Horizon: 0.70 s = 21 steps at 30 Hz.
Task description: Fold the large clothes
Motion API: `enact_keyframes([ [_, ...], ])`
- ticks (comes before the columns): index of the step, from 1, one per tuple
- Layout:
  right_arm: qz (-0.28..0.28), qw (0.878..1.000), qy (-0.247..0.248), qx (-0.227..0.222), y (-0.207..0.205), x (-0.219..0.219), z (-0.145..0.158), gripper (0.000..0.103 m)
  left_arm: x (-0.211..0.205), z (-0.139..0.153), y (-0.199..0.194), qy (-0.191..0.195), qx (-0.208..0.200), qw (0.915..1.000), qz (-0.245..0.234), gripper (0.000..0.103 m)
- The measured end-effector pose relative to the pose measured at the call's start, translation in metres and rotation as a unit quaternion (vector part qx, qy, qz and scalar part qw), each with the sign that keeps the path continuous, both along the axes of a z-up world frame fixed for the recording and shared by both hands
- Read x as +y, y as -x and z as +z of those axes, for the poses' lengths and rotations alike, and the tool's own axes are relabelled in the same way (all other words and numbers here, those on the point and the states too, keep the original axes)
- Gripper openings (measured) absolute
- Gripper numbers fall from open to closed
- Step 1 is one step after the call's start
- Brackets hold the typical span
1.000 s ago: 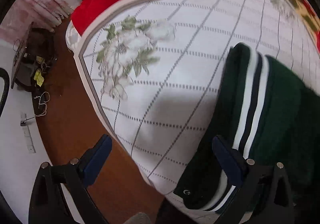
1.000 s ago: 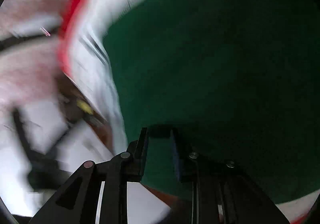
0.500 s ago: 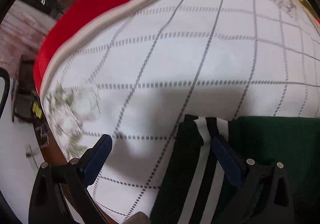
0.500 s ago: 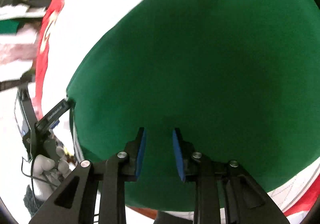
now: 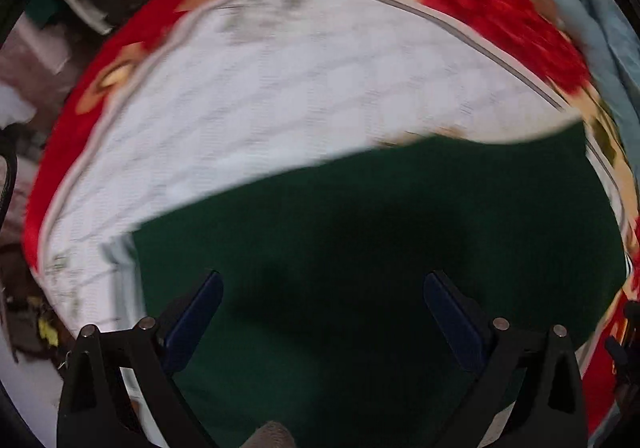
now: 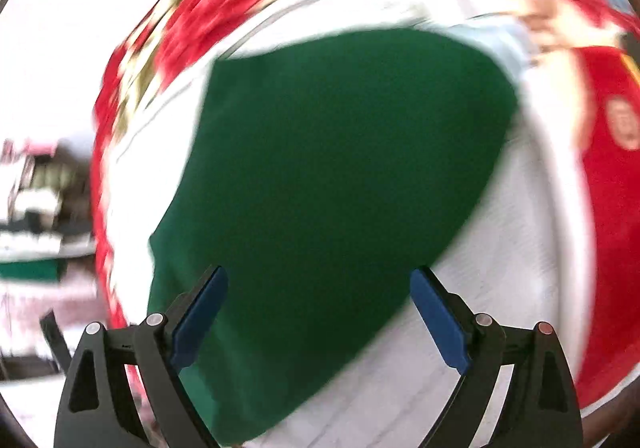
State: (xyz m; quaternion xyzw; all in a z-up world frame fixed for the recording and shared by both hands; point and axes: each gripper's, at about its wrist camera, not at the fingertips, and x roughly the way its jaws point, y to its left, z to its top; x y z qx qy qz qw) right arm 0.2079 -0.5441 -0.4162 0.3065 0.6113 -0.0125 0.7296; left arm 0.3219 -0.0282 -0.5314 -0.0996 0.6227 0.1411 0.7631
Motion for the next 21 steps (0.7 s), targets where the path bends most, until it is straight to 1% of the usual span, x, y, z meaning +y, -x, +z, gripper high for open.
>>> enact_keyframes([
  [1,-0.011,1.000,-0.002,-0.001,-0.007,-0.040,-0.004,0.094,-0.019,-0.006,-0.009,0.001,0.005,1.0000,-0.008,0.103],
  [2,-0.023,1.000,-0.015,-0.001,-0.012,-0.064,-0.017,0.094,-0.033,-0.016,-0.016,0.000,0.011,0.9999,-0.012,0.103],
  [4,-0.038,0.996,-0.077,-0.003,-0.027,-0.106,-0.055,0.094,-0.052,-0.038,-0.027,-0.007,0.027,0.9994,-0.019,0.103],
  [5,-0.039,0.995,-0.090,-0.004,-0.031,-0.118,-0.063,0.093,-0.061,-0.048,-0.031,-0.012,0.034,0.9990,-0.025,0.103],
  [7,-0.035,0.989,-0.144,-0.011,-0.044,-0.123,-0.089,0.090,-0.063,-0.055,-0.031,-0.029,0.038,0.9984,-0.030,0.103],
  [8,-0.031,0.987,-0.159,-0.018,-0.046,-0.119,-0.094,0.090,-0.063,-0.055,-0.032,-0.032,0.037,0.9983,-0.031,0.103],
  [9,-0.022,0.984,-0.172,-0.035,-0.052,-0.116,-0.097,0.090,-0.063,-0.055,-0.033,-0.034,0.037,0.9983,-0.031,0.103],
  [11,-0.007,0.979,-0.196,-0.052,-0.061,-0.098,-0.102,0.090,-0.061,-0.055,-0.034,-0.032,0.039,0.9983,-0.028,0.103],
  [13,-0.001,0.970,-0.233,-0.063,-0.069,-0.094,-0.108,0.090,-0.062,-0.055,-0.036,-0.034,0.041,0.9983,-0.024,0.103],
  [16,0.000,0.957,-0.283,-0.068,-0.078,-0.082,-0.120,0.090,-0.063,-0.056,-0.037,-0.042,0.043,0.9980,-0.019,0.103],
  [18,0.013,0.956,-0.286,-0.069,-0.086,-0.061,-0.123,0.090,-0.063,-0.059,-0.037,-0.047,0.043,0.9978,-0.018,0.103],
  [20,0.020,0.955,-0.289,-0.072,-0.095,-0.051,-0.123,0.090,-0.056,-0.062,-0.039,-0.050,0.042,0.9977,-0.015,0.103],
  [21,0.018,0.953,-0.293,-0.071,-0.099,-0.048,-0.123,0.088,-0.056,-0.063,-0.038,-0.052,0.041,0.9978,-0.013,0.103],
])
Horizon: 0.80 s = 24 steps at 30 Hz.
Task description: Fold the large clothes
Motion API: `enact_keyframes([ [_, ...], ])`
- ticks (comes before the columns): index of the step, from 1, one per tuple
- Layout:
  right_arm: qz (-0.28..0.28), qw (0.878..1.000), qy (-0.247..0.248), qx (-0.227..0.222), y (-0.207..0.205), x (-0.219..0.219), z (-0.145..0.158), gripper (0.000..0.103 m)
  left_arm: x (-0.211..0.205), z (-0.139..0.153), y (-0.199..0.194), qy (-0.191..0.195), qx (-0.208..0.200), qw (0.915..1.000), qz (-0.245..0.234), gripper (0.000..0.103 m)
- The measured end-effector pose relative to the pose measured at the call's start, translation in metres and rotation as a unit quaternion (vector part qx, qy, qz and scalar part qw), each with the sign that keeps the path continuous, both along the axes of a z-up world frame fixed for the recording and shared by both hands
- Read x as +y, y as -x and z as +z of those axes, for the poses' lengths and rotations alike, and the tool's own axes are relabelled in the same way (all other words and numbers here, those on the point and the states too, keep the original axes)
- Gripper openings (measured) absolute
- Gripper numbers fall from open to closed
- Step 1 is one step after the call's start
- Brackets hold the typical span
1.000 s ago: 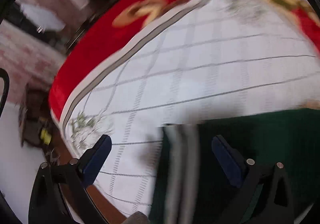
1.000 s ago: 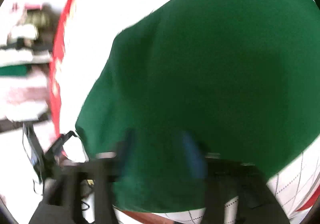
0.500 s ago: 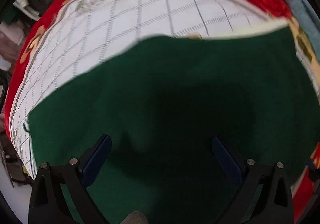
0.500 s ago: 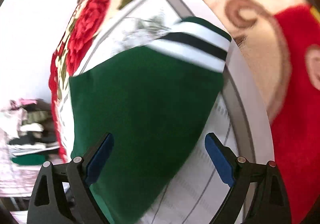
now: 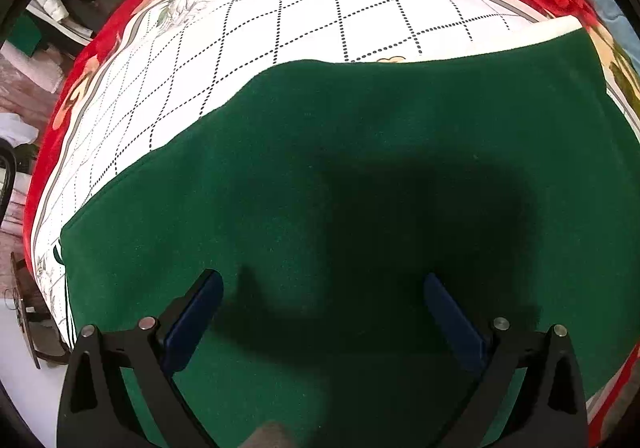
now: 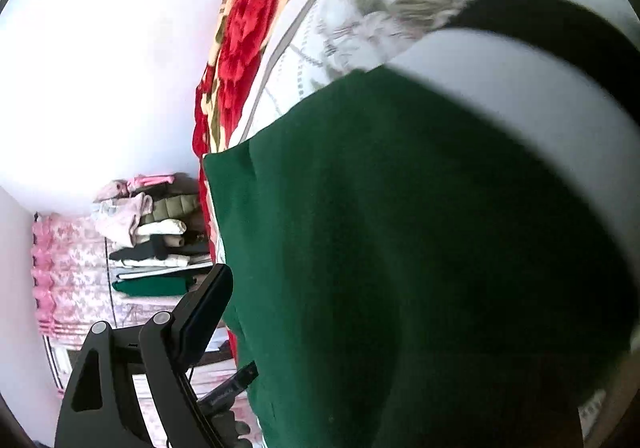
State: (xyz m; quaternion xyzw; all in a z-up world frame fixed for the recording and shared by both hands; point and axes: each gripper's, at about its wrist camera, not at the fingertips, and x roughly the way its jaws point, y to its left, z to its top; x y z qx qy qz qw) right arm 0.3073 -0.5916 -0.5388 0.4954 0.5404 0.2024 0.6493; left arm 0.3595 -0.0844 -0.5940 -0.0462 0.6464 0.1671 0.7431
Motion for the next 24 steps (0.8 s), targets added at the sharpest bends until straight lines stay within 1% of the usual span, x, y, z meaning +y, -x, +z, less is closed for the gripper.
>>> enact_keyframes([
  [1,-0.003,1.000,-0.002,0.002,-0.003,0.001,0.001,0.070,0.001,0.000,-0.001,-0.002,-0.002,1.0000,0.003,0.103],
  [2,-0.005,1.000,0.002,0.003,-0.004,0.002,0.003,0.054,0.002,0.000,-0.002,-0.005,-0.004,1.0000,0.007,0.103],
  [3,-0.010,1.000,0.005,0.003,0.000,-0.001,0.007,0.026,0.003,0.000,-0.003,-0.005,-0.006,0.9999,0.009,0.103],
  [5,-0.030,0.999,-0.011,-0.008,0.004,-0.005,0.018,0.024,0.004,-0.003,-0.006,-0.004,-0.003,0.9999,0.013,0.103],
  [7,-0.038,0.999,-0.010,-0.025,0.017,-0.009,0.040,0.019,0.004,-0.003,-0.004,-0.006,-0.005,0.9999,0.012,0.103],
  [8,-0.041,0.999,-0.007,-0.032,0.025,-0.011,0.052,0.019,0.003,-0.004,-0.004,-0.001,-0.007,0.9999,0.010,0.103],
  [10,-0.035,0.999,0.002,-0.033,0.031,-0.014,0.056,0.019,0.002,-0.007,-0.001,0.007,-0.010,0.9999,0.009,0.103],
  [11,-0.028,0.999,0.014,-0.022,0.032,-0.016,0.048,0.019,0.001,-0.007,0.000,0.006,-0.013,0.9999,0.009,0.103],
  [13,-0.027,0.999,0.019,0.011,0.030,-0.021,0.026,0.029,0.001,-0.007,0.000,0.008,-0.016,0.9998,0.009,0.103],
  [14,-0.023,0.999,0.020,0.029,0.026,-0.022,0.009,0.033,0.002,-0.007,0.000,0.010,-0.017,0.9997,0.011,0.103],
  [16,-0.007,0.999,0.022,0.031,0.017,-0.018,-0.007,0.052,0.003,-0.007,0.000,0.011,-0.018,0.9997,0.011,0.103],
  [18,-0.006,1.000,0.004,0.016,0.007,-0.011,-0.014,0.053,0.004,-0.007,-0.001,0.012,-0.019,0.9997,0.009,0.103],
  [19,-0.006,1.000,0.003,0.012,0.002,-0.006,-0.014,0.058,0.004,-0.007,-0.001,0.010,-0.021,0.9997,0.006,0.103],
  [21,-0.010,1.000,0.009,0.000,-0.006,0.006,-0.010,0.063,0.005,-0.007,-0.002,0.010,-0.025,0.9996,0.003,0.103],
  [23,-0.009,1.000,0.011,-0.004,-0.014,0.018,-0.008,0.061,0.006,-0.007,-0.004,0.005,-0.027,0.9996,0.002,0.103],
  [24,-0.010,1.000,0.022,-0.002,-0.017,0.023,-0.006,0.043,0.007,-0.007,-0.004,0.004,-0.028,0.9996,0.003,0.103],
])
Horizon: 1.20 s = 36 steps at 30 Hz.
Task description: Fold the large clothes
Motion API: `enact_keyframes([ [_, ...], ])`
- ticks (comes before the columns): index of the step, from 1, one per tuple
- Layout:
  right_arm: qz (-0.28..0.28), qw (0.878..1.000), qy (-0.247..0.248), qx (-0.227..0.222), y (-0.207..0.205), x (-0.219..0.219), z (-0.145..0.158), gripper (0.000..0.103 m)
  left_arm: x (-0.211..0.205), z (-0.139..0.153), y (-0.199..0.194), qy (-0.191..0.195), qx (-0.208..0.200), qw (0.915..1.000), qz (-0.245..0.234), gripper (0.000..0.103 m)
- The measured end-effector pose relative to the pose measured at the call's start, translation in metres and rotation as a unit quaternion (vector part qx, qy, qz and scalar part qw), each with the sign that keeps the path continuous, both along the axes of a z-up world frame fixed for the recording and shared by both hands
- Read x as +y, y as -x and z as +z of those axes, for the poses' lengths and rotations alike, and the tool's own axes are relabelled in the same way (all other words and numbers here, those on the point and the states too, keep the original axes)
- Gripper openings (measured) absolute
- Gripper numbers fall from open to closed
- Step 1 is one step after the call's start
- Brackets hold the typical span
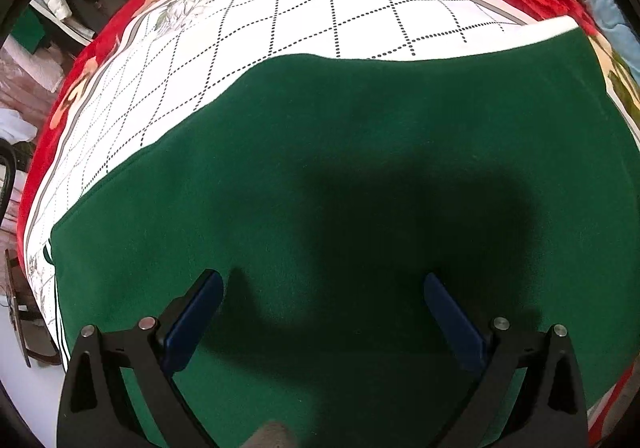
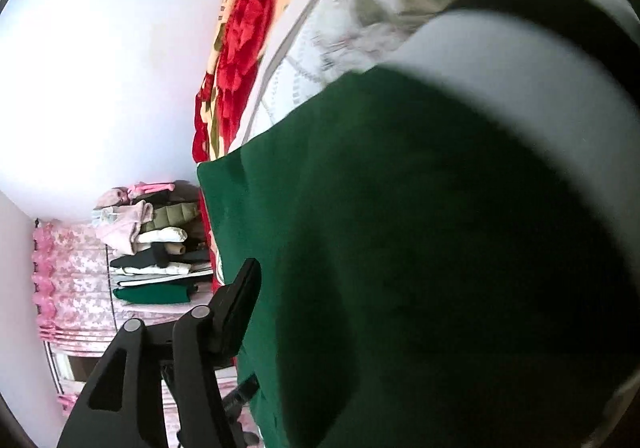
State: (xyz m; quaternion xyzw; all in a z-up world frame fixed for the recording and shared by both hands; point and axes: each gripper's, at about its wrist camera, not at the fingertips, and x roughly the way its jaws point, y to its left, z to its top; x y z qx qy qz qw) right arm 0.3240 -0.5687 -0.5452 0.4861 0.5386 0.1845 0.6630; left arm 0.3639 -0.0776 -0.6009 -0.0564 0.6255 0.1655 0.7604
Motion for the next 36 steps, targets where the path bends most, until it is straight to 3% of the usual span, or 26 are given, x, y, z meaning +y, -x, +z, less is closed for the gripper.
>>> enact_keyframes([
  [1,-0.001,1.000,0.005,0.002,0.000,0.002,0.001,0.027,0.001,0.000,-0.001,-0.001,-0.001,1.0000,0.002,0.103],
  [4,-0.024,1.000,-0.010,0.000,-0.002,0.006,0.010,0.020,0.002,0.000,-0.002,0.004,0.000,1.0000,0.006,0.103],
  [9,-0.046,0.998,0.004,-0.044,0.003,0.014,0.074,0.018,-0.019,0.000,-0.010,0.002,-0.015,0.9997,-0.017,0.103],
  [13,-0.044,0.992,0.057,-0.101,0.003,0.020,0.141,0.018,-0.046,-0.002,-0.033,0.060,-0.032,0.9968,-0.043,0.103],
  [16,-0.016,0.981,0.126,-0.147,-0.002,0.045,0.191,0.018,-0.057,-0.004,-0.046,0.110,-0.033,0.9919,-0.055,0.103],
  [19,0.019,0.970,0.165,-0.176,-0.004,0.083,0.221,0.018,-0.037,0.013,-0.038,0.137,-0.042,0.9894,-0.027,0.103],
  [22,0.069,0.957,0.193,-0.205,0.003,0.141,0.244,0.018,0.018,0.045,-0.003,0.151,-0.069,0.9854,0.038,0.103],
  [26,0.156,0.927,0.230,-0.250,0.023,0.253,0.257,0.018,0.102,0.076,0.071,0.131,-0.081,0.9798,0.128,0.103],
  [28,0.199,0.913,0.239,-0.265,0.038,0.301,0.252,0.018,0.144,0.086,0.116,0.112,-0.077,0.9762,0.169,0.103],
  [31,0.281,0.881,0.252,-0.286,0.069,0.386,0.234,0.018,0.190,0.095,0.180,0.075,-0.063,0.9710,0.218,0.103],
  [32,0.308,0.868,0.258,-0.293,0.084,0.411,0.224,0.018,0.202,0.095,0.197,0.067,-0.058,0.9690,0.231,0.103],
  [36,0.428,0.791,0.301,-0.317,0.157,0.499,0.160,0.018,0.226,0.096,0.258,0.029,-0.039,0.9575,0.284,0.103],
])
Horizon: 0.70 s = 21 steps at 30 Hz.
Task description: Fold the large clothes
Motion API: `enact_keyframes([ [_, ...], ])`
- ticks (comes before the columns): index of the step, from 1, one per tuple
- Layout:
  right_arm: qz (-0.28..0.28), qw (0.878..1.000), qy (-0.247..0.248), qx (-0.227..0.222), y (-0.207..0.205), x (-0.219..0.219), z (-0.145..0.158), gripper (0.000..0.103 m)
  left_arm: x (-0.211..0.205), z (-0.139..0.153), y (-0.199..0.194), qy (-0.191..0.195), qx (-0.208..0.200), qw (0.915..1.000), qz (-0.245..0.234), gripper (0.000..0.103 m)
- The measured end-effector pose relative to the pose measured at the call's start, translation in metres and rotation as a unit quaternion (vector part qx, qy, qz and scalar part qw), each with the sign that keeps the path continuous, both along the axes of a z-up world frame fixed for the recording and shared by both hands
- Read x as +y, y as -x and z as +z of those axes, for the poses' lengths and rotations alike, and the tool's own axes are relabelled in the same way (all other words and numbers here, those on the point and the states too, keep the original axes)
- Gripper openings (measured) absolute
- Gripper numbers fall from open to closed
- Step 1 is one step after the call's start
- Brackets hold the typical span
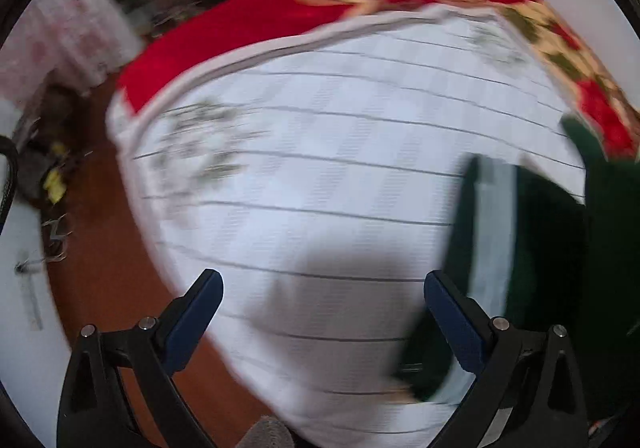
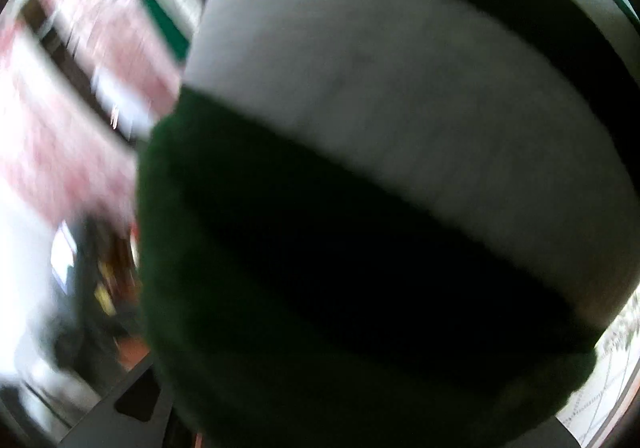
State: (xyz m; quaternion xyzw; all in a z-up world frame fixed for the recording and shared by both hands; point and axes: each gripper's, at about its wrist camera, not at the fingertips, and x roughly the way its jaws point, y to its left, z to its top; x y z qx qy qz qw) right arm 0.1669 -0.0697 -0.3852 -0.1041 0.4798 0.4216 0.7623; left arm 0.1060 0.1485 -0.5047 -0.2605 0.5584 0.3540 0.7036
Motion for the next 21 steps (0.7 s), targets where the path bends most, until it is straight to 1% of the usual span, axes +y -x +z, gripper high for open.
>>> enact_keyframes([
  [1,0.029,0.999,0.031,-0.009,0.016,0.016,-0.020,0.018,0.000,0.000,0.011,-0.003,0.005,0.9999,0.010,0.103],
  [2,0.050,0.997,0.056,-0.009,0.030,0.029,-0.041,0.018,0.007,-0.002,0.024,-0.004,0.010,0.9997,0.021,0.103],
  [4,0.083,0.990,0.110,-0.013,0.049,0.049,-0.081,0.019,0.027,-0.006,0.031,-0.005,0.013,0.9994,0.032,0.103],
  [5,0.090,0.988,0.123,-0.015,0.053,0.054,-0.090,0.020,0.028,-0.004,0.037,-0.006,0.013,0.9993,0.035,0.103],
  [6,0.101,0.986,0.133,-0.019,0.057,0.062,-0.098,0.028,0.033,-0.003,0.035,-0.005,0.012,0.9993,0.034,0.103],
  [7,0.109,0.985,0.134,-0.023,0.058,0.067,-0.096,0.035,0.034,-0.001,0.034,-0.002,0.005,0.9995,0.032,0.103],
  [8,0.115,0.984,0.135,-0.022,0.059,0.070,-0.094,0.039,0.034,0.003,0.032,0.000,0.000,0.9996,0.029,0.103],
  [9,0.126,0.983,0.136,-0.005,0.063,0.069,-0.090,0.050,0.034,0.007,0.027,0.001,-0.005,0.9997,0.024,0.103],
  [10,0.133,0.983,0.129,0.011,0.075,0.057,-0.087,0.062,0.035,0.013,0.022,0.005,-0.015,0.9997,0.018,0.103],
  [11,0.142,0.981,0.123,0.040,0.075,0.055,-0.078,0.067,0.031,0.022,0.018,0.007,-0.024,0.9996,0.010,0.103],
  [12,0.149,0.980,0.119,0.059,0.074,0.052,-0.072,0.070,0.030,0.029,0.015,0.009,-0.032,0.9994,0.004,0.103],
  [13,0.159,0.977,0.108,0.087,0.074,0.047,-0.064,0.070,0.027,0.039,0.010,0.013,-0.045,0.9989,-0.005,0.103],
  [14,0.158,0.976,0.101,0.107,0.071,0.040,-0.058,0.070,0.024,0.051,0.002,0.017,-0.059,0.9980,-0.015,0.103],
  [16,0.143,0.974,0.083,0.155,0.060,0.021,-0.047,0.070,0.017,0.064,-0.012,0.020,-0.077,0.9962,-0.034,0.103],
  [17,0.128,0.974,0.081,0.167,0.051,0.011,-0.045,0.070,0.010,0.068,-0.021,0.019,-0.083,0.9952,-0.048,0.103],
  [18,0.091,0.975,0.074,0.191,0.034,-0.008,-0.042,0.070,0.005,0.067,-0.029,0.019,-0.082,0.9949,-0.057,0.103],
  [19,0.060,0.974,0.069,0.210,0.022,-0.024,-0.043,0.071,-0.004,0.063,-0.038,0.026,-0.081,0.9941,-0.067,0.103],
  [20,0.025,0.971,0.067,0.226,0.017,-0.021,-0.047,0.072,-0.014,0.054,-0.047,0.037,-0.078,0.9931,-0.078,0.103],
  [21,-0.013,0.969,0.064,0.240,-0.001,-0.036,-0.050,0.072,-0.022,0.045,-0.053,0.035,-0.070,0.9935,-0.083,0.103],
])
